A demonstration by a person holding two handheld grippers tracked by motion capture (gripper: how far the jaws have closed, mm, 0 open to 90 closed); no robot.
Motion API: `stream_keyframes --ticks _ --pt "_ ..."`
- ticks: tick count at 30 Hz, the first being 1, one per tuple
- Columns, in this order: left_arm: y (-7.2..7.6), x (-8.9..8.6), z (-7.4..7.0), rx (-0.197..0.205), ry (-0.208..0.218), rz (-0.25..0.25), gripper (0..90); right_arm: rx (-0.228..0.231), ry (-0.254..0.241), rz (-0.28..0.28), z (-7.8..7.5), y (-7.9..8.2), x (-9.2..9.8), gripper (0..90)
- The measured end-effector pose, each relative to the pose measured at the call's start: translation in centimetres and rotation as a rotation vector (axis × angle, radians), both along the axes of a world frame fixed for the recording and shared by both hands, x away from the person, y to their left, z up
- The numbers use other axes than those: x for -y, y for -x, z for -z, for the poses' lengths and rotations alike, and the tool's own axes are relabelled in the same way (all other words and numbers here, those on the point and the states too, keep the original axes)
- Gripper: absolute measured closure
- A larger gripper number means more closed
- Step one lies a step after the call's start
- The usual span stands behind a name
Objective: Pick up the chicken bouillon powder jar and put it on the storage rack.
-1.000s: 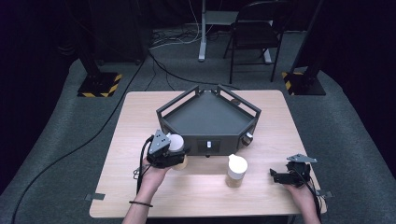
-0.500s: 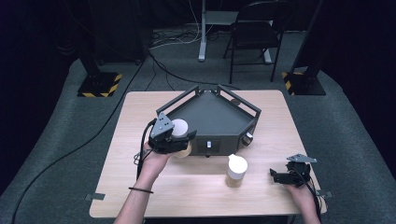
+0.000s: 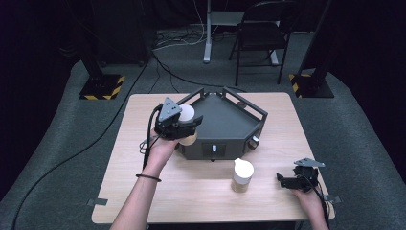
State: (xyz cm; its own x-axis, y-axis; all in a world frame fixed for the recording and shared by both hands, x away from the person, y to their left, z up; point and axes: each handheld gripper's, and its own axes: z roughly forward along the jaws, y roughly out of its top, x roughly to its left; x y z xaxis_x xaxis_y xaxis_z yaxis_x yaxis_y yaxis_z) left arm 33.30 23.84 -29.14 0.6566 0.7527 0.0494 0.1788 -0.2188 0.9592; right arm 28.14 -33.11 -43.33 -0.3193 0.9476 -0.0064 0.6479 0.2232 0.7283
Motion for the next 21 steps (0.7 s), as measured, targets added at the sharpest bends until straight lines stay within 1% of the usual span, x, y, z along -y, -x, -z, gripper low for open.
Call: stream_keyframes --ticks 2,3,7,9,10,12,14,16,18,21 --pt "-0.7 0.3 0.0 -0.005 0.000 -0.015 35.7 0.000 0.000 0.000 0.0 0.0 0.0 0.0" --pt "-1.0 0.6 0.0 -0.007 0.002 -0.031 35.6 0.000 0.000 0.000 0.0 0.0 0.0 0.0" --pt "-2.0 1.5 0.7 0.008 0.019 -0.074 35.6 0.000 0.000 0.000 0.0 0.0 0.0 0.0" --pt "-2.5 1.8 0.8 0.008 0.023 -0.090 35.6 0.000 0.000 0.000 0.0 0.0 0.0 0.0" --pt "-2.8 2.0 0.9 0.005 0.023 -0.097 35.6 0.000 0.000 0.000 0.0 0.0 0.0 0.0" --pt "-3.3 2.3 1.2 -0.004 0.041 -0.112 35.6 0.000 0.000 0.000 0.0 0.0 0.0 0.0" --pt "-3.9 2.6 1.4 -0.019 0.050 -0.116 35.6 0.000 0.000 0.000 0.0 0.0 0.0 0.0" --pt "-4.3 2.9 1.5 -0.029 0.035 -0.123 35.6 0.000 0.000 0.000 0.0 0.0 0.0 0.0" --pt "-4.7 3.3 1.7 -0.040 0.032 -0.134 35.6 0.000 0.000 0.000 0.0 0.0 0.0 0.0" --pt "-5.1 3.7 1.9 -0.055 0.014 -0.144 35.6 0.000 0.000 0.000 0.0 0.0 0.0 0.0"
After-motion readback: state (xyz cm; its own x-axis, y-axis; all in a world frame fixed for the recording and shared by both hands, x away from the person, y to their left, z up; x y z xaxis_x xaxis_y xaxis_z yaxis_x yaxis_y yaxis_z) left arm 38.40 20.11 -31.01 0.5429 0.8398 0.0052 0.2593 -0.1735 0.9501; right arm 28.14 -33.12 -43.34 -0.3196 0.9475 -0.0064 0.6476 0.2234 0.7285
